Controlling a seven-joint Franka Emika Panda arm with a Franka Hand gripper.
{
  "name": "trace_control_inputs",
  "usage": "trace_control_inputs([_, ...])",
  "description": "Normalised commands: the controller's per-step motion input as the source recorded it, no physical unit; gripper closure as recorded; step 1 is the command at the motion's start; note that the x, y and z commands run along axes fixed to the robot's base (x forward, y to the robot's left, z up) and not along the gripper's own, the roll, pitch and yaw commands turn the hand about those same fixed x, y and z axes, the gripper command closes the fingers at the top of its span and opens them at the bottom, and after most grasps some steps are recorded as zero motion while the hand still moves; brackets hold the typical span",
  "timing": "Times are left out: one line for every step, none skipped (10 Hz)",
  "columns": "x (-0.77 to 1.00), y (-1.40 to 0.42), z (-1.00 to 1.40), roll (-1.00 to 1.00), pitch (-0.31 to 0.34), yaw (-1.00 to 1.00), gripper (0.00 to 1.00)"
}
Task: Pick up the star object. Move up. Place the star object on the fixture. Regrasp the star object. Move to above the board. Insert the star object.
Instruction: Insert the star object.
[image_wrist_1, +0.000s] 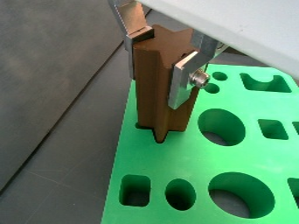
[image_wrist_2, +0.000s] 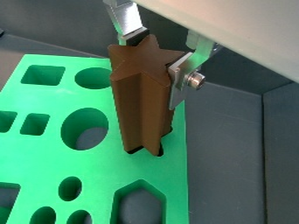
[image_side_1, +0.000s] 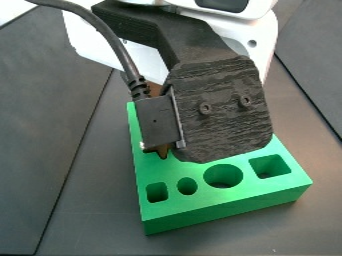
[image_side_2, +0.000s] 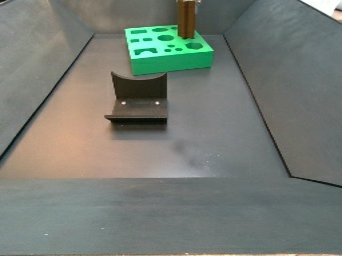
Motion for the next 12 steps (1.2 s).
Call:
trace_control_inputs([0.00, -0.04, -0.25, -0.11, -0.069, 0.00, 1.00])
trace_control_inputs([0.00, -0.11, -0.26, -0.17, -0.150, 0.00, 1.00])
trace_control_inputs([0.00, -0.11, -0.19, -0.22, -0.174, 0.00, 1.00])
trace_control_inputs([-0.05, -0.07, -0.07, -0.31, -0.186, 0.01, 1.00])
trace_control_inputs([-0.07, 0.00, -0.09, -0.30, -0.213, 0.00, 1.00])
trace_control_inputs([-0.11, 0.00, -0.20, -0.12, -0.116, 0.00, 1.00])
trace_control_inputs([0.00, 0.02, -0.03, 0.00, 0.030, 0.00, 1.00])
trace_control_inputs([0.00, 0.02, -0.21, -0.09, 0.000, 0.07, 1.00])
trace_control_inputs([0.00, 0.00, -0.29, -0.15, 0.000, 0.57, 1.00])
trace_control_inputs([0.03, 0.01, -0.17, -0.12, 0.000, 0.74, 1.00])
trace_control_inputs([0.00, 0.00, 0.00, 0.00, 0.017, 0.01, 1.00])
trace_control_inputs([0.00, 0.08, 0.00, 0.00, 0.000, 0.03, 1.00])
